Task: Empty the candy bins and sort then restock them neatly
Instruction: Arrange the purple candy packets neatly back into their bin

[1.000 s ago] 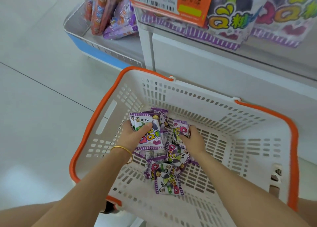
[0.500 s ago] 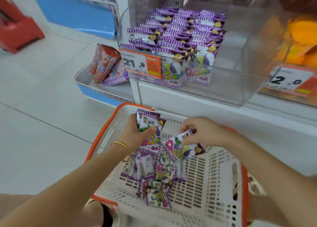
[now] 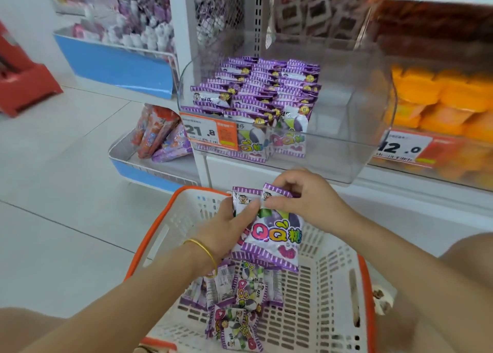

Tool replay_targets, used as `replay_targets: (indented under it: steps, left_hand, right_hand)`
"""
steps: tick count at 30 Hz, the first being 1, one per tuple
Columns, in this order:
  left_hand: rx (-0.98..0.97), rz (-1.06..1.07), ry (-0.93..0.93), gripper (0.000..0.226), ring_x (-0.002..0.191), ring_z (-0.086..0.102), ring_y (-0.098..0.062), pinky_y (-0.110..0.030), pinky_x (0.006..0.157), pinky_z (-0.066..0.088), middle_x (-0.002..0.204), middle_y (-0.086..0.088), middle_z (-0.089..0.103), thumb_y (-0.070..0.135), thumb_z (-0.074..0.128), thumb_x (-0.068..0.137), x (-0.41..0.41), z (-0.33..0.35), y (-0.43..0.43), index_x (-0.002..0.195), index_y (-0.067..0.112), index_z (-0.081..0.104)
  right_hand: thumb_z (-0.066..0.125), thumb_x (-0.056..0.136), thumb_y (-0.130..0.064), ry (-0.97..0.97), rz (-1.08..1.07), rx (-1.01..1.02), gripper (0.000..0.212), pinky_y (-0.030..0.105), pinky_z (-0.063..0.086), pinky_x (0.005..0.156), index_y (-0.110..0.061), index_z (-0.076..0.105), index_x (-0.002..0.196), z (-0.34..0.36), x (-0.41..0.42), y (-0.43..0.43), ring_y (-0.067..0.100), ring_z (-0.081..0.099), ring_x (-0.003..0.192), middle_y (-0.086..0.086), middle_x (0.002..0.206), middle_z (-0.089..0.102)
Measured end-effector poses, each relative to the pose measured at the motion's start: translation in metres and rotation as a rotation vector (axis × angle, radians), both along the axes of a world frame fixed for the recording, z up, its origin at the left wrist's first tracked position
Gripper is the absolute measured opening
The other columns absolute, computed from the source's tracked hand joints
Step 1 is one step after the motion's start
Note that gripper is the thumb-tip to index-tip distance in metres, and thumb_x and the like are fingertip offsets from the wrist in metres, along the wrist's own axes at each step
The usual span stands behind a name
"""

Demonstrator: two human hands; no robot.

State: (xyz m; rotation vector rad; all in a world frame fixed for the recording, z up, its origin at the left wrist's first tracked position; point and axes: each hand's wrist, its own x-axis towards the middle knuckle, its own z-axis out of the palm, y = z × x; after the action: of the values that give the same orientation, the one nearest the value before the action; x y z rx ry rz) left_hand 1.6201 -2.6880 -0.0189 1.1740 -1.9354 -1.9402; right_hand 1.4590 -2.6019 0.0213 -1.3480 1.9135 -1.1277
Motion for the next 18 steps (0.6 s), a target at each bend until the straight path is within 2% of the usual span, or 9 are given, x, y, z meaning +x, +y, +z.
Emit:
replay_targets:
  steps: [2, 4, 6, 9, 11, 13, 15, 18]
  left_hand:
    - [0.154, 0.002, 0.067, 0.097, 0.120, 0.055, -0.027, -0.053, 0.096, 0.047, 0.133, 0.000, 0.057, 0.087, 0.062, 0.053, -0.002, 0.009, 0.002, 0.135, 0.040, 0.038]
    - [0.250, -0.027, 0.133, 0.083, 0.109, 0.064, -0.025, -0.046, 0.088, 0.054, 0.122, -0.003, 0.065, 0.067, 0.070, 0.067, -0.005, 0.015, 0.001, 0.134, 0.028, 0.041]
    - [0.249, -0.076, 0.190, 0.070, 0.099, 0.069, -0.025, -0.041, 0.084, 0.056, 0.112, -0.007, 0.070, 0.045, 0.077, 0.072, -0.008, 0.019, -0.001, 0.129, 0.021, 0.044]
    - [0.173, -0.065, 0.220, 0.083, 0.101, 0.068, -0.023, -0.045, 0.092, 0.052, 0.113, -0.003, 0.069, 0.042, 0.083, 0.057, -0.011, 0.022, -0.005, 0.128, 0.022, 0.044]
    - [0.109, -0.018, 0.232, 0.084, 0.102, 0.067, -0.019, -0.043, 0.094, 0.051, 0.114, 0.000, 0.069, 0.044, 0.082, 0.051, -0.012, 0.021, -0.008, 0.124, 0.025, 0.046]
    - [0.046, 0.000, 0.238, 0.083, 0.102, 0.067, -0.015, -0.039, 0.094, 0.051, 0.114, 0.002, 0.068, 0.043, 0.086, 0.055, -0.013, 0.024, -0.008, 0.125, 0.024, 0.044]
    - [-0.029, 0.018, 0.231, 0.079, 0.099, 0.066, -0.009, -0.031, 0.089, 0.054, 0.113, 0.004, 0.066, 0.037, 0.085, 0.063, -0.013, 0.028, -0.007, 0.127, 0.022, 0.041]
    - [-0.163, 0.054, 0.244, 0.063, 0.090, 0.066, 0.000, -0.016, 0.074, 0.053, 0.108, 0.005, 0.064, 0.027, 0.076, 0.070, -0.014, 0.031, -0.005, 0.122, 0.020, 0.040]
  right_hand:
    - [0.080, 0.071, -0.027, 0.025, -0.028, -0.050, 0.020, 0.029, 0.043, 0.070, -0.028, 0.060, 0.076, -0.002, 0.003, -0.003, 0.018, 0.052, 0.070, 0.008, 0.089, 0.049]
    - [0.078, 0.073, -0.026, 0.054, -0.048, -0.092, 0.018, 0.016, 0.038, 0.066, -0.028, 0.061, 0.079, -0.001, 0.004, -0.005, 0.006, 0.046, 0.068, 0.001, 0.086, 0.046]
    - [0.074, 0.078, -0.024, 0.063, -0.075, -0.131, 0.013, 0.011, 0.038, 0.066, -0.028, 0.062, 0.082, 0.001, 0.005, -0.006, 0.000, 0.047, 0.069, -0.004, 0.086, 0.046]
    - [0.060, 0.091, -0.027, 0.006, -0.134, -0.192, 0.005, 0.014, 0.042, 0.072, -0.025, 0.061, 0.087, 0.002, 0.006, -0.004, -0.002, 0.053, 0.078, -0.003, 0.094, 0.056]
    - [0.053, 0.091, -0.046, -0.142, -0.198, -0.154, 0.026, 0.024, 0.047, 0.079, -0.022, 0.063, 0.096, 0.003, 0.007, -0.002, 0.006, 0.061, 0.090, -0.001, 0.102, 0.062]
    - [0.058, 0.081, -0.056, -0.373, -0.216, -0.065, 0.039, 0.027, 0.053, 0.073, -0.025, 0.063, 0.104, 0.010, 0.006, 0.002, 0.011, 0.066, 0.087, 0.000, 0.106, 0.064]
    - [0.065, 0.071, -0.048, -0.532, -0.142, 0.029, 0.045, 0.027, 0.054, 0.065, -0.030, 0.061, 0.113, 0.014, 0.004, 0.007, 0.013, 0.067, 0.086, 0.002, 0.110, 0.062]
    - [0.073, 0.064, -0.028, -0.699, -0.077, 0.063, 0.061, 0.032, 0.056, 0.071, -0.029, 0.056, 0.122, 0.014, 0.002, 0.012, 0.020, 0.069, 0.090, 0.005, 0.110, 0.065]
